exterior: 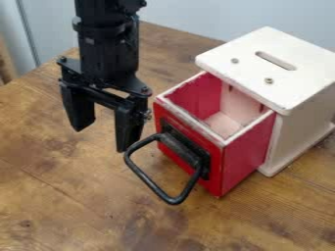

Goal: Close the drawer

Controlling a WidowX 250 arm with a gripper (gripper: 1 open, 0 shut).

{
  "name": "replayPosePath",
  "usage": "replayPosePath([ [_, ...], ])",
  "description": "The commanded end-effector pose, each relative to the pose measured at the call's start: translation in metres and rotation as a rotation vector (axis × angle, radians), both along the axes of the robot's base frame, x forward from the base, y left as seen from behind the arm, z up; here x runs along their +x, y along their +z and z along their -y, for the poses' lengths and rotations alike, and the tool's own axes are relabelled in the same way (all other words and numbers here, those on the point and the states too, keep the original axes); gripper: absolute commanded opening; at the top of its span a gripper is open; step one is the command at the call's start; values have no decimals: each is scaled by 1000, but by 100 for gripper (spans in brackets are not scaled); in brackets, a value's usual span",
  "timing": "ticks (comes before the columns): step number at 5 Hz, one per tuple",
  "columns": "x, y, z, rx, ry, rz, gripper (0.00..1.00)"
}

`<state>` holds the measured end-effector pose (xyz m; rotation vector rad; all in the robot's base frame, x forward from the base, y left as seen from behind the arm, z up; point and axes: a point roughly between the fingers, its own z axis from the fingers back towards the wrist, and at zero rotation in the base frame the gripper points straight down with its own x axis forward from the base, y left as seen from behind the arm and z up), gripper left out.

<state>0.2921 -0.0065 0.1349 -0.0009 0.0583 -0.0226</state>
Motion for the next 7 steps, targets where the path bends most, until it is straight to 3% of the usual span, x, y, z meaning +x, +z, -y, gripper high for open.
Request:
replayPosePath([
  [1,-4,-7,7,3,17,158,100],
  [2,-3,-30,17,-6,-29,253,100],
  [3,7,-38,38,-6,-28,232,100],
  [5,45,-38,67,-4,24,210,100],
  [7,58,-51,75,-17,-10,227,100],
])
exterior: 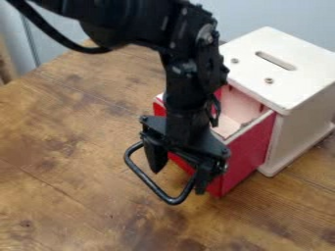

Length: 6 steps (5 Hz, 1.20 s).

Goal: Close the drawer

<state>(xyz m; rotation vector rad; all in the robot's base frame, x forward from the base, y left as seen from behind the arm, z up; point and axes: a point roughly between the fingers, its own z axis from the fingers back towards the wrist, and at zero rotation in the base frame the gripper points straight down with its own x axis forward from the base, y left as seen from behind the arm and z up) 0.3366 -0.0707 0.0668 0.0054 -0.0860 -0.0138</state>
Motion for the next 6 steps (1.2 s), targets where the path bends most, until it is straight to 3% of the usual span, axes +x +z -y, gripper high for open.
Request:
replayPosePath([
  [1,24,3,6,-27,-41,96,100],
  [2,33,-9,1,-29,-59,98,100],
  [4,41,-12,-4,-22,5,114,100],
  [5,49,-16,1,-28,1,119,100],
  [6,56,-22,4,-31,-2,106,100],
])
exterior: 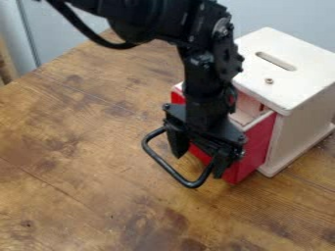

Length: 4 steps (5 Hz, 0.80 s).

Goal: Close the drawer

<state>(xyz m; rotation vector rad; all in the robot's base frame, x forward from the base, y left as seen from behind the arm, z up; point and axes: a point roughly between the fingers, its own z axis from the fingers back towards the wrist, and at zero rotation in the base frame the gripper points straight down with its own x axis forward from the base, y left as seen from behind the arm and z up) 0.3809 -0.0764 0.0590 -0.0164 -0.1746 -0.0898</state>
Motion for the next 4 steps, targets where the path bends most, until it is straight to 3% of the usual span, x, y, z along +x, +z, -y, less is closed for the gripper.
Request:
replayPosePath([
  [1,17,-19,-2,-5,98,-59,100],
  [2,15,-21,-15,8,136,-120,100],
  [4,7,-26,-19,20,212,-137,100],
])
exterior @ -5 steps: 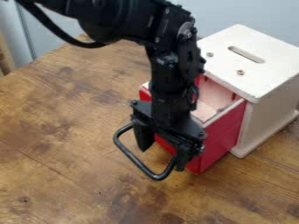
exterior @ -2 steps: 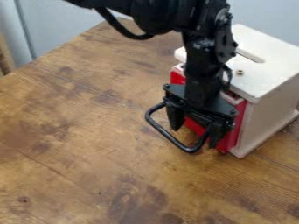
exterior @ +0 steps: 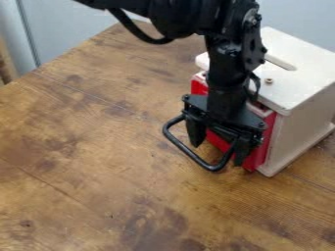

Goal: Close the drawer

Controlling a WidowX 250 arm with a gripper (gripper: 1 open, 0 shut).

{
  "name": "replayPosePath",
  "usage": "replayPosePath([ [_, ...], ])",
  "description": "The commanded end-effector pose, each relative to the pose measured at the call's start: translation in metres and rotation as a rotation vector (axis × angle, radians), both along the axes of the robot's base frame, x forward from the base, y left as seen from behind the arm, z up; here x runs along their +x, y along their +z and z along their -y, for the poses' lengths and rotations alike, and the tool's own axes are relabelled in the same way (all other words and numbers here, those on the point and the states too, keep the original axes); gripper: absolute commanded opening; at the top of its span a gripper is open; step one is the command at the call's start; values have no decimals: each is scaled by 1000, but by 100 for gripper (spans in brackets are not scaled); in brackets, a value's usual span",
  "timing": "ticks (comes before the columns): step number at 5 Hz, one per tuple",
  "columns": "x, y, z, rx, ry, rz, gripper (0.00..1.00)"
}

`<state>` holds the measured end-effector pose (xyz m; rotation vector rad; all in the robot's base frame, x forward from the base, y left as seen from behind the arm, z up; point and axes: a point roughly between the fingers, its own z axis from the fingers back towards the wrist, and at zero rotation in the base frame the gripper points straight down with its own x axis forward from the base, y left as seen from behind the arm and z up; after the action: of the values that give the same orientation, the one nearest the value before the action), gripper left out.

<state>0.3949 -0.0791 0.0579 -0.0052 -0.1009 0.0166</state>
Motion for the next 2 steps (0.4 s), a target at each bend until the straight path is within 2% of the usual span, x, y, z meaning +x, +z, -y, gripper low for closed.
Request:
replayPosePath([
  [1,-10,-29,-21,20,161,-64,100],
  [2,-11,-32,-16,26,165,-72,100],
])
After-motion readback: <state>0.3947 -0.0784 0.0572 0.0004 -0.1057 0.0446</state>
